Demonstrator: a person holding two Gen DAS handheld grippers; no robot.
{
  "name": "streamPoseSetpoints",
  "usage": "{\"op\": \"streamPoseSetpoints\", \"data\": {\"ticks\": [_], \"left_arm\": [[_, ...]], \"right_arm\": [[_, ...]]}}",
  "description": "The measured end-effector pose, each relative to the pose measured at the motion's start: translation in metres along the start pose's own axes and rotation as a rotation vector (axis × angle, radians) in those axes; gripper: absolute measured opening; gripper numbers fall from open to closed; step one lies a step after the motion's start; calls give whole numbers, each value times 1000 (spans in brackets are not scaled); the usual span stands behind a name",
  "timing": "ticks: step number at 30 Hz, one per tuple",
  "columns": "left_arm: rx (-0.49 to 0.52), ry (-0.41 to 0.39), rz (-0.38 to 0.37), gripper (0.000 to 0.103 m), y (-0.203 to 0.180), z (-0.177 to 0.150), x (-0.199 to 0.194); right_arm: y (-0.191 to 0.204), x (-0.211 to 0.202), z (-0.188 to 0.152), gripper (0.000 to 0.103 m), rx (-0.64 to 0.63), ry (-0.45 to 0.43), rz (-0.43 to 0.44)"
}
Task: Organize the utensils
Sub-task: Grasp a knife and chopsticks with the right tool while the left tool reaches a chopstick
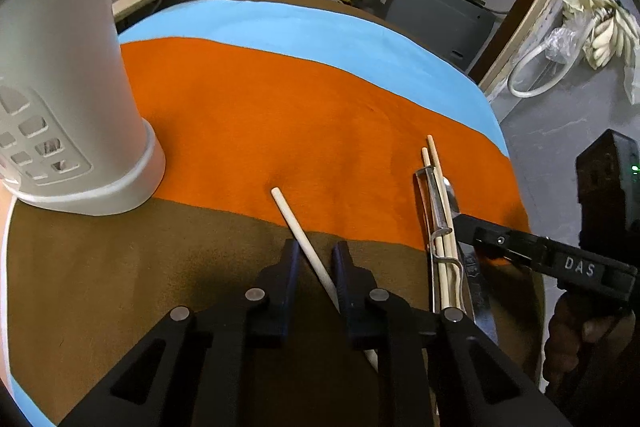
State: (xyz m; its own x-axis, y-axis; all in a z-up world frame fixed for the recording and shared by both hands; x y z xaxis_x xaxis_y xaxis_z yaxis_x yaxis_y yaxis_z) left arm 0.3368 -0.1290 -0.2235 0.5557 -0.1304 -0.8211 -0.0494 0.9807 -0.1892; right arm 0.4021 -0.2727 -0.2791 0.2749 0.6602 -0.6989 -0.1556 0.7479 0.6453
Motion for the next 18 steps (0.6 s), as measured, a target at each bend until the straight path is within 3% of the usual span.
{"op": "streamPoseSetpoints", "data": {"ticks": [4,6,14,18], "left_arm": [[-31,12,-24,14,2,0,0],[-49,19,-46,13,4,2,0],[-71,26,-116,11,0,4,-5],[-49,-4,-157,9,-5,6,-19]], "right_arm": [[5,2,-6,12,25,16,-33],[8,2,-11,5,36,13,-30],[12,-7,-24,3,80,-23,-41],[22,-28,-32,2,63,-116,-104]]}}
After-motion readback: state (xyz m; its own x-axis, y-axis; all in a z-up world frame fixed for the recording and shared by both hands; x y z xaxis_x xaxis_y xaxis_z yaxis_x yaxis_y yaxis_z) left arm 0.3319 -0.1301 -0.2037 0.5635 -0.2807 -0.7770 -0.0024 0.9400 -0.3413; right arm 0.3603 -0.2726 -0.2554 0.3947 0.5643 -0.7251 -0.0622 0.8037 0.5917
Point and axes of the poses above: each gripper's, at about its wrist camera, not at the fingertips, and x roughly the way its jaws point, y to its left, z to its top, the point moved 5 cm from there along x, roughly the way its jaws point, and after that the axes turned 7 degrees about x, right-handed, at the moved point
